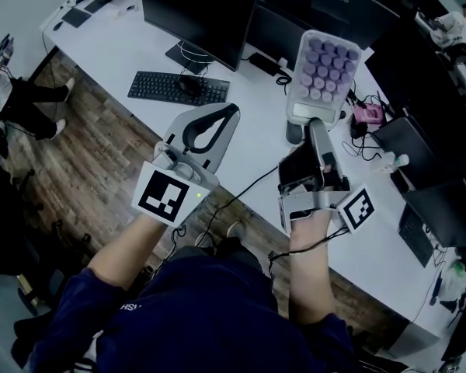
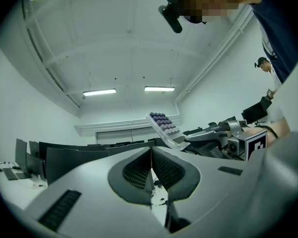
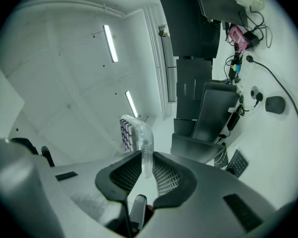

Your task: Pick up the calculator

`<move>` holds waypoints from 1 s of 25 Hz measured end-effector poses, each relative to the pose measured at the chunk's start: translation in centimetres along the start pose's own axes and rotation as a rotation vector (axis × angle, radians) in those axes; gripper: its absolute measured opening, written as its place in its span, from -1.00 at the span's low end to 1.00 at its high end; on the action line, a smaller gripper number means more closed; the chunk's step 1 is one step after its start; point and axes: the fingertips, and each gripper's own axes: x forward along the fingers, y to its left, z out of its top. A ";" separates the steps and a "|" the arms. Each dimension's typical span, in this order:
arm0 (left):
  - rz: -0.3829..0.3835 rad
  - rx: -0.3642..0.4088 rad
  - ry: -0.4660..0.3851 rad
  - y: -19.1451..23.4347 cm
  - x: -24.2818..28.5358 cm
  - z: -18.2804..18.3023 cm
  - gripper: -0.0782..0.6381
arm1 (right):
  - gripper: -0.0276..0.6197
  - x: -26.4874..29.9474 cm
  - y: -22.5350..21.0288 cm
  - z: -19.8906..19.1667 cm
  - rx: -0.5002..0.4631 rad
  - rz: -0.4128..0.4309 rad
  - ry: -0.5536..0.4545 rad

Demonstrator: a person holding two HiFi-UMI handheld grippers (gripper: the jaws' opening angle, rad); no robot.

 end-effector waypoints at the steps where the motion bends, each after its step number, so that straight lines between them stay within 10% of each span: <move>1: -0.001 0.002 -0.002 0.0 0.1 0.2 -0.69 | -0.69 0.1 0.3 0.1 -0.004 0.007 0.000; 25: -0.018 0.025 -0.035 -0.9 0.9 1.8 -0.69 | -0.69 -0.3 3.1 1.2 -0.032 0.080 -0.008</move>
